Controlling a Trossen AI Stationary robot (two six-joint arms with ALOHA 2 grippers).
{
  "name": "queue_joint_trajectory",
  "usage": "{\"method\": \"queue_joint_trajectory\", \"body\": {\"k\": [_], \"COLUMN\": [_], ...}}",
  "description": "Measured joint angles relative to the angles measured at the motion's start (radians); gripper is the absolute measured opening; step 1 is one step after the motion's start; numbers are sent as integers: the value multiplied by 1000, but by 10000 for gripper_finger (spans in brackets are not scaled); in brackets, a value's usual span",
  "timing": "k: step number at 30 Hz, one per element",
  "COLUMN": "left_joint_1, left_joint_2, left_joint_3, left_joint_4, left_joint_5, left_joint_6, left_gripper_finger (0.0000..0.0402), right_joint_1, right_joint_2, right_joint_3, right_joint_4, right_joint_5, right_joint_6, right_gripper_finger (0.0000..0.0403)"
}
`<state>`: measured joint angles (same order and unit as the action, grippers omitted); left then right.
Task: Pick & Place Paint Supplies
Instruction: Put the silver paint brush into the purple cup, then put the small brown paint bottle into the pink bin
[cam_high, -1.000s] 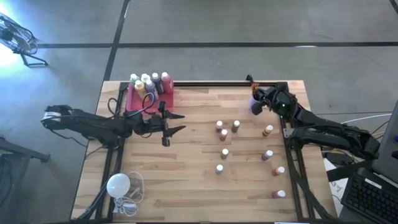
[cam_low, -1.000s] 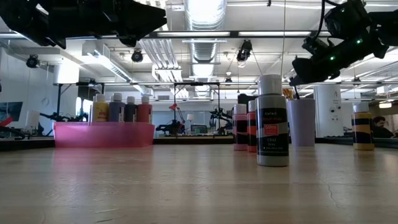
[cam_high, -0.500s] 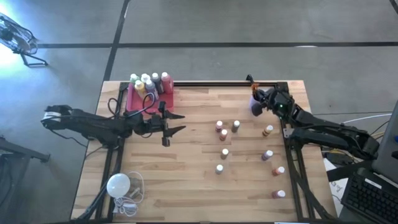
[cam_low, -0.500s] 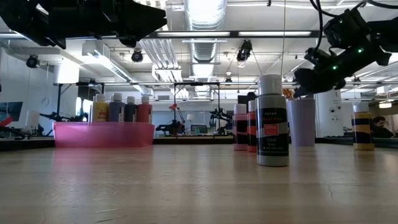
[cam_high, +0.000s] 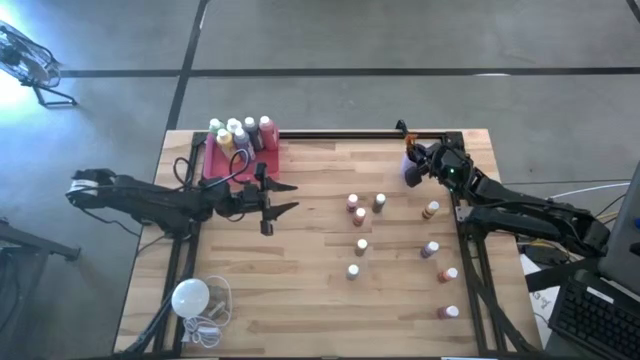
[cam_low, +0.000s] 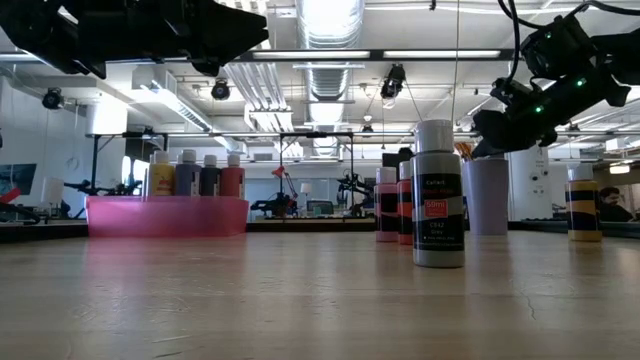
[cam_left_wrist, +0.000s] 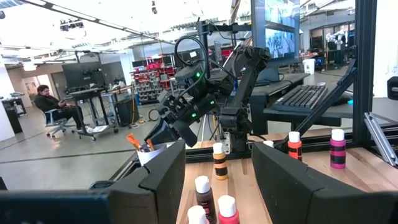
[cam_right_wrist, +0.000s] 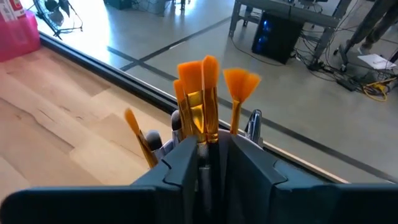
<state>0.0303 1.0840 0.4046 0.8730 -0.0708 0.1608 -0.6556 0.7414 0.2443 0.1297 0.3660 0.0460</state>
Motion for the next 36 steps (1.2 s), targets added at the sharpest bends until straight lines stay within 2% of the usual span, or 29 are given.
{"method": "queue_joint_trajectory", "body": {"k": [10, 19, 24, 30, 36], "left_joint_1": [0, 0, 0, 0, 0], "left_joint_2": [0, 0, 0, 0, 5], "left_joint_3": [0, 0, 0, 0, 0], "left_joint_4": [0, -21, -28, -39, -51], "left_joint_5": [0, 0, 0, 0, -1], "left_joint_6": [-1, -2, -1, -1, -1], "left_gripper_finger": [190, 191, 190, 190, 191], "right_joint_1": [1, 9, 44, 126, 271], "right_joint_2": [-36, -127, -168, -203, -193], "right_joint_3": [36, 230, 329, 391, 389], "right_joint_4": [-35, -321, -411, -411, -370], "right_joint_5": [0, -9, -88, -229, -267], "right_joint_6": [-22, -54, -58, -58, -55], "right_gripper_finger": [147, 161, 141, 102, 59]}}
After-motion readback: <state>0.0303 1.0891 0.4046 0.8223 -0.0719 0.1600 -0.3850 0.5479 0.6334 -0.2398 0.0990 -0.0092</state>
